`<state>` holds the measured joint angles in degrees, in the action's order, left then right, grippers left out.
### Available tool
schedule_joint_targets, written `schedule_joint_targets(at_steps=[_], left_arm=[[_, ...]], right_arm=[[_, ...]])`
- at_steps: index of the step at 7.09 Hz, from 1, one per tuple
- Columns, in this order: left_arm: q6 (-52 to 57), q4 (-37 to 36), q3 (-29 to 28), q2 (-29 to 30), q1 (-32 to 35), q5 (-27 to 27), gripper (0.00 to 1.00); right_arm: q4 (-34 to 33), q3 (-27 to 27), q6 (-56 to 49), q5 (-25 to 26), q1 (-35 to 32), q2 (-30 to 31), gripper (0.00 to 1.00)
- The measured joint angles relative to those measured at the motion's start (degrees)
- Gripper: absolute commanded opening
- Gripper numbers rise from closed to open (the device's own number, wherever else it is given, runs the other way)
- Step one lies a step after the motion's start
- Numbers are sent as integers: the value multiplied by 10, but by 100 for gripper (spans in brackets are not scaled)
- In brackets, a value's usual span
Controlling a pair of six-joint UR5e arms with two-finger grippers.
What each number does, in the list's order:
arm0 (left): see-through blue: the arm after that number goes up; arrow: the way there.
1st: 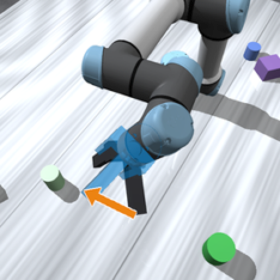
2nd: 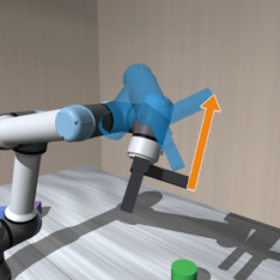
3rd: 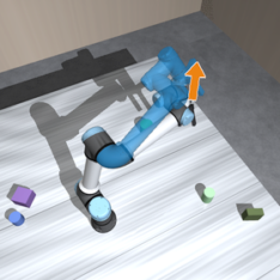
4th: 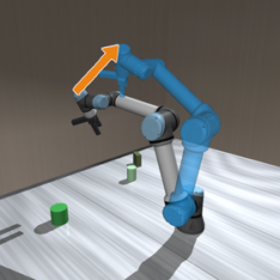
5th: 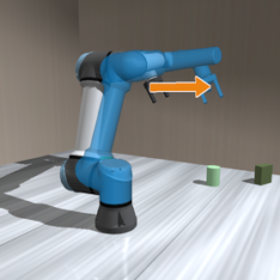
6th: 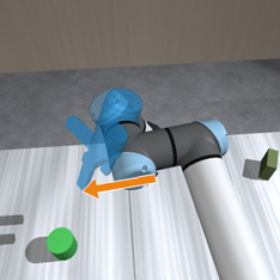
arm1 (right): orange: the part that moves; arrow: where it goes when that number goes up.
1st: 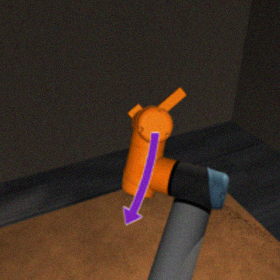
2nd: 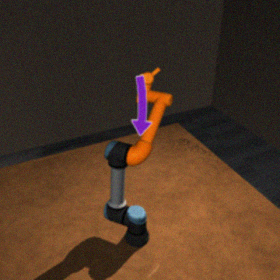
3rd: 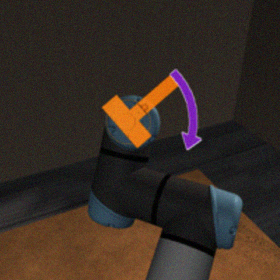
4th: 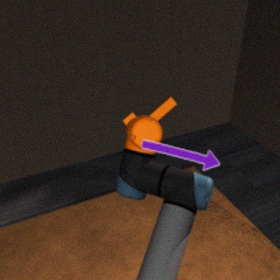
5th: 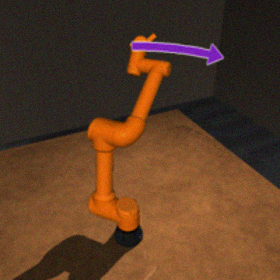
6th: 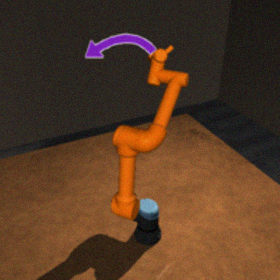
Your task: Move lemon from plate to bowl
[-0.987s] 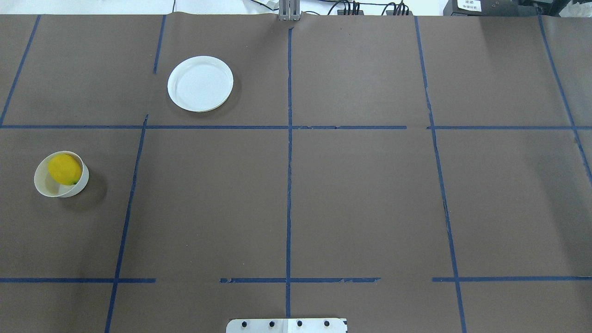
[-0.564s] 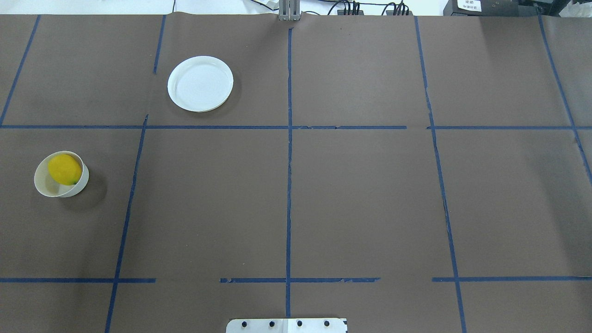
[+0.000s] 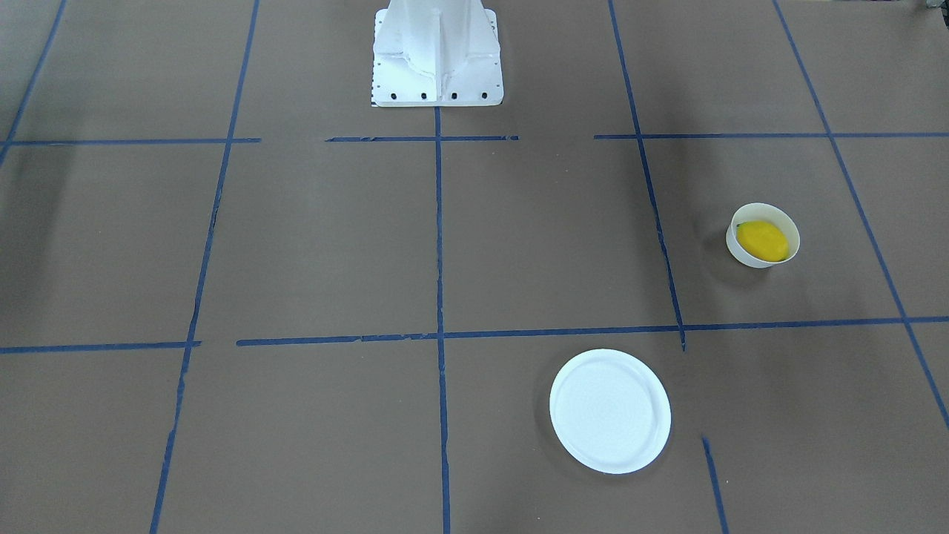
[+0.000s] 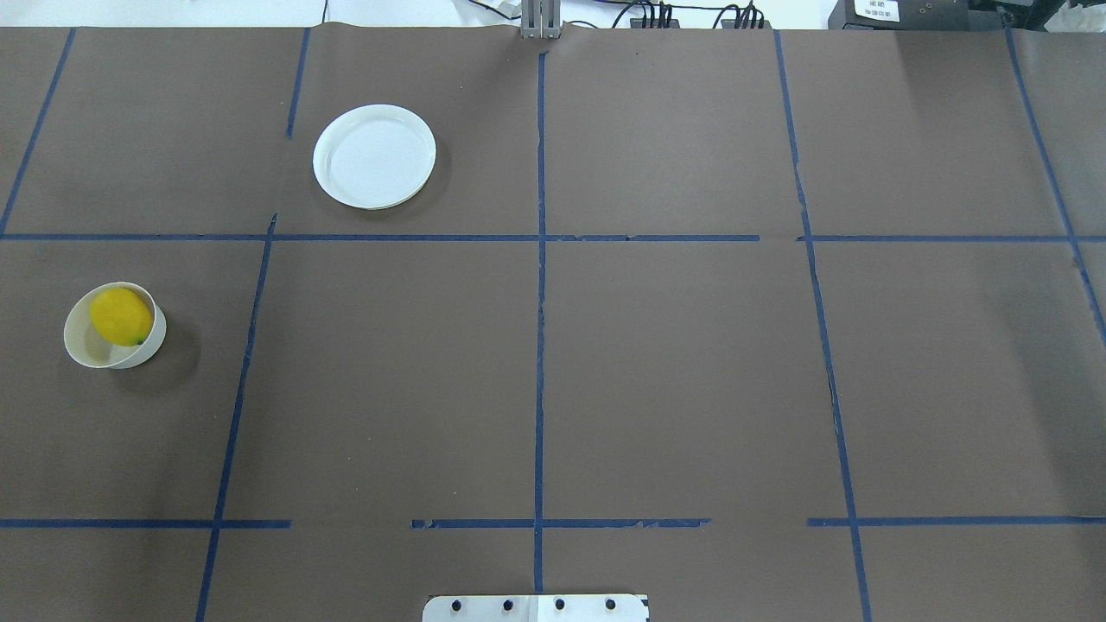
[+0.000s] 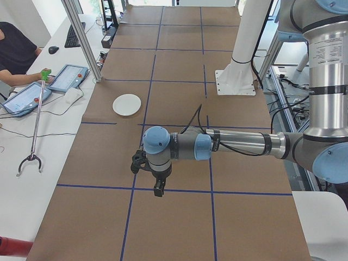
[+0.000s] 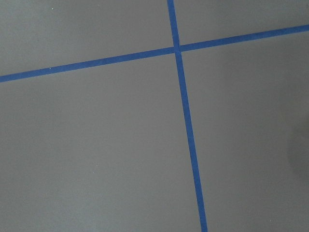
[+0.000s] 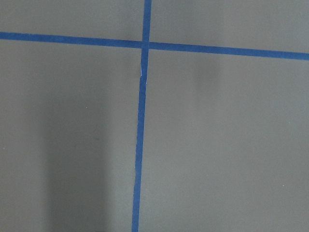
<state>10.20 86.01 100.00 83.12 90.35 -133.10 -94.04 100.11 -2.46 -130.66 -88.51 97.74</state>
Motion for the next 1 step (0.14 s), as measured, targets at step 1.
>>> schedule_joint_targets(at_steps=[1], left_arm=[[0, 0, 1, 0, 0, 0, 100]], right_arm=[[0, 0, 0, 0, 0, 0, 100]])
